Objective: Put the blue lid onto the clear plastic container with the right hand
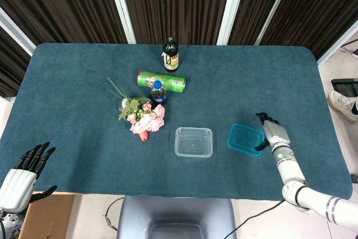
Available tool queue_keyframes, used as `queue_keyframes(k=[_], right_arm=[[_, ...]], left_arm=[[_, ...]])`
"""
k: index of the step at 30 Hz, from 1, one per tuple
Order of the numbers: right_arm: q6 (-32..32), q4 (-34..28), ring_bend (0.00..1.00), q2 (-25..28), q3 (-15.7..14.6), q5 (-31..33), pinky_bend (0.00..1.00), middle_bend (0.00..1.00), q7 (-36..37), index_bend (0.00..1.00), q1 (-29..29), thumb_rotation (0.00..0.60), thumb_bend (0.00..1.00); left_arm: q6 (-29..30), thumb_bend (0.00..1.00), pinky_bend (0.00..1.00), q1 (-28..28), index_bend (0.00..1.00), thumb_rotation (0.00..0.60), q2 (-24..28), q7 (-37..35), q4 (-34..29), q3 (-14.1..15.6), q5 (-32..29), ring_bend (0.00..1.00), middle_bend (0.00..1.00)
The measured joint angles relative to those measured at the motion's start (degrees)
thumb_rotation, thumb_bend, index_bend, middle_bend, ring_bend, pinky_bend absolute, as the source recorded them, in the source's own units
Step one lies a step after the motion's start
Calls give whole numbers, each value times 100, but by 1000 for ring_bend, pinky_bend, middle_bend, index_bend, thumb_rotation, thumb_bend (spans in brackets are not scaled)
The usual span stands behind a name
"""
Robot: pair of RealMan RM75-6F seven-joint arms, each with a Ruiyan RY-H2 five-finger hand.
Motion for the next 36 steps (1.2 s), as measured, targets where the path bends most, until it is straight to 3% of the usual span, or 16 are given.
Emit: queue_keyframes(k=[10,36], right_arm=[[238,238,0,-456,-379,282,0,0,-409,122,383,600,95],[308,513,0,-862,-529,631,0,0,-618,124,817,600,97]], left_arm=[[25,454,161,5,66,600,2,-12,6,12,33,51,0],[124,455,161,30,65,600,45,-116,23,17,79,52,0]])
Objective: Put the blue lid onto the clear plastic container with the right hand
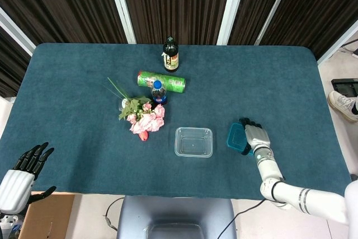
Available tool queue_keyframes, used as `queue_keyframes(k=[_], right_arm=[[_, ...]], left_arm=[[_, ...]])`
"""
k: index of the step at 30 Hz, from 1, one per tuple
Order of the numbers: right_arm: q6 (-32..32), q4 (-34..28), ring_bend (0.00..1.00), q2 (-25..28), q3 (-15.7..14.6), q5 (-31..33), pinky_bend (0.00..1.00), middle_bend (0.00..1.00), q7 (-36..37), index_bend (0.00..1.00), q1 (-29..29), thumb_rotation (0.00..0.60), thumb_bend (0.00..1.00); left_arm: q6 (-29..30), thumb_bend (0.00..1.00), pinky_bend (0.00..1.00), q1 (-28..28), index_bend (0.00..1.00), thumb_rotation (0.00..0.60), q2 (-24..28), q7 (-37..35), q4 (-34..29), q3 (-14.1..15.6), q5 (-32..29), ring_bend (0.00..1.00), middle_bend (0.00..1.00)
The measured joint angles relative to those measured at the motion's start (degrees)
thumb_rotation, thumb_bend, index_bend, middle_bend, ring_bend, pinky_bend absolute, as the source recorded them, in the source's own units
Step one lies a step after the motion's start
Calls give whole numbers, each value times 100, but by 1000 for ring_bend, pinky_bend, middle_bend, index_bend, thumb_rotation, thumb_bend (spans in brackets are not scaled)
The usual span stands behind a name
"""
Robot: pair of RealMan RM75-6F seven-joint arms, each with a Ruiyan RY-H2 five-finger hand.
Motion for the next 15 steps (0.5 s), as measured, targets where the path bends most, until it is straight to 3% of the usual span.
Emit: queue_keyframes(k=[15], right_arm=[[19,175,0,-128,-158,186,0,9,-228,183,102,600,104]], left_arm=[[4,455,162,3,66,600,1,-11,3,4,7,51,0]])
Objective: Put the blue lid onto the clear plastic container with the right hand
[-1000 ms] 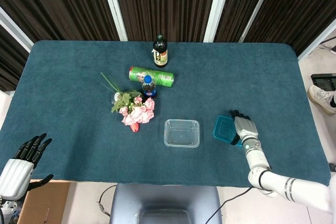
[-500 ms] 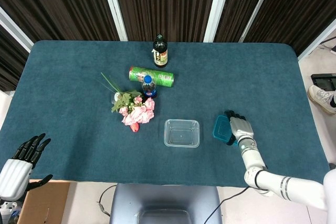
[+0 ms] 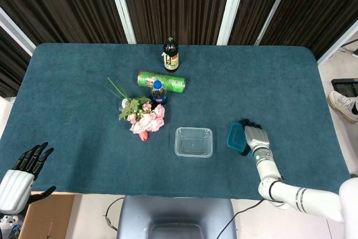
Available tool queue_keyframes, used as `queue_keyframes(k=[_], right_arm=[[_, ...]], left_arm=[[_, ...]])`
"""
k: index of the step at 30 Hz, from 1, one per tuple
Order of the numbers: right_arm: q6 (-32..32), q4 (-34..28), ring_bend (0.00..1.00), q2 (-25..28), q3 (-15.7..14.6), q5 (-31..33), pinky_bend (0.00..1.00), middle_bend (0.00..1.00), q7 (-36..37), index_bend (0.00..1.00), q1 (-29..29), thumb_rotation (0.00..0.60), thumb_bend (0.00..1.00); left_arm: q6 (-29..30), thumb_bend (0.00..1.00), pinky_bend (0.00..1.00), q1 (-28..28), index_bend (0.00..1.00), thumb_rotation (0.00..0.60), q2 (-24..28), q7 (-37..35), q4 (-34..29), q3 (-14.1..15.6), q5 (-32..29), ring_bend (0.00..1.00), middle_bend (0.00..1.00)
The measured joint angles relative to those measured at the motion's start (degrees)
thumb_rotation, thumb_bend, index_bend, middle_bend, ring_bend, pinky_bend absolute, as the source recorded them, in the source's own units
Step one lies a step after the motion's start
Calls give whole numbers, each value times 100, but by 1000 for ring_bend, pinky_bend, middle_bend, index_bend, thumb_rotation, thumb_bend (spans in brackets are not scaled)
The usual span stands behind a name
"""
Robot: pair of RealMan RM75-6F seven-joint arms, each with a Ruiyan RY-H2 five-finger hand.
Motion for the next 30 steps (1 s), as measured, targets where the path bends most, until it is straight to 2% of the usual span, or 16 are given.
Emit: queue_keyframes(k=[7,8,13,15,21,25,30], right_arm=[[21,28,20,-25,-5,-1,0,196,-19,340,16,600,140],[27,31,44,-27,-7,-6,0,217,-22,368,16,600,150],[106,70,286,-68,-30,-12,0,403,-72,618,16,600,219],[144,83,335,-89,-41,-13,0,445,-106,669,18,600,240],[274,86,428,-109,26,-132,7,526,-38,765,-19,600,290],[387,31,506,-74,88,-285,57,589,39,842,-81,600,330],[438,-27,548,-38,136,-385,108,626,76,884,-130,600,361]], left_arm=[[-5,455,161,-1,66,600,-2,-4,-1,-1,-4,51,0],[-6,454,162,-2,65,600,-1,-9,-1,-1,-4,51,0],[8,455,162,0,65,600,0,-17,5,-1,8,51,0],[3,454,162,-1,65,600,-1,-14,5,-2,3,51,0],[10,455,161,2,65,600,1,-22,9,-8,-6,52,0],[3,455,162,-2,61,600,1,-20,8,-8,-4,51,0],[-3,455,161,-6,60,600,-4,-13,7,-6,1,51,0]])
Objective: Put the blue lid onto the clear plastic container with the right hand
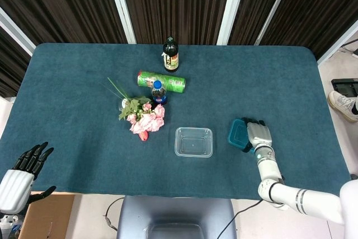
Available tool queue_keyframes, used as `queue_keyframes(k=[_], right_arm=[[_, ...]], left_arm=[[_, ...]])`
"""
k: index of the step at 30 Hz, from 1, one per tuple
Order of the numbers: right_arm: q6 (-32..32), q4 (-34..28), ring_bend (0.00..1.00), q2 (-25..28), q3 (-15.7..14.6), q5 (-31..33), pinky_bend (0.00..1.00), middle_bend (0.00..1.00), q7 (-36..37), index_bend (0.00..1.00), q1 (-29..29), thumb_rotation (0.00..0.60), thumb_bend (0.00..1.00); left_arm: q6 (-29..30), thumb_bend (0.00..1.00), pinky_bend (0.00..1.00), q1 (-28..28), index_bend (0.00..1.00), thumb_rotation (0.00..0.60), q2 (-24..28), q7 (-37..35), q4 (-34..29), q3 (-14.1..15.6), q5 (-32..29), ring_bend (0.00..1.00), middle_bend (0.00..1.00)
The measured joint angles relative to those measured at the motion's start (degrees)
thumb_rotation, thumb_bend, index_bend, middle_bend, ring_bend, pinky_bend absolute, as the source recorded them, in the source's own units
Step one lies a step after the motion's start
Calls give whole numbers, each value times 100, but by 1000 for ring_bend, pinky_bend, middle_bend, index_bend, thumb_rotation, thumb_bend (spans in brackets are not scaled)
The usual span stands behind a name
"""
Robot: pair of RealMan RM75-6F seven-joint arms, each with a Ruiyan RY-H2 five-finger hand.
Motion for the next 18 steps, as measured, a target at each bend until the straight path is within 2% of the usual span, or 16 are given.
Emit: queue_keyframes(k=[2,3,6,8,12,18], right_arm=[[11,-17,561,13,23,-48,141,637,31,896,-20,600,370],[13,-26,572,22,36,-72,197,647,52,905,-30,600,379],[25,-66,588,68,79,-197,466,659,137,916,-69,600,391],[41,-117,592,118,102,-348,587,661,209,917,-104,600,396],[84,-276,606,256,133,-801,632,664,400,914,-194,600,400],[203,-887,606,704,144,-1946,633,664,723,909,-370,600,401]], left_arm=[[-8,455,161,-4,60,600,0,-1,-1,-4,-8,51,0],[-10,455,162,-5,60,600,1,-3,-2,-6,-13,51,0],[-15,456,161,-7,59,600,4,-11,-1,-8,-20,52,0],[-17,455,161,-8,58,600,5,-13,1,-9,-22,52,0],[-27,455,162,-11,59,600,1,-3,1,-10,-27,51,0],[-46,455,161,-18,58,600,-8,28,-10,-11,-31,52,0]])
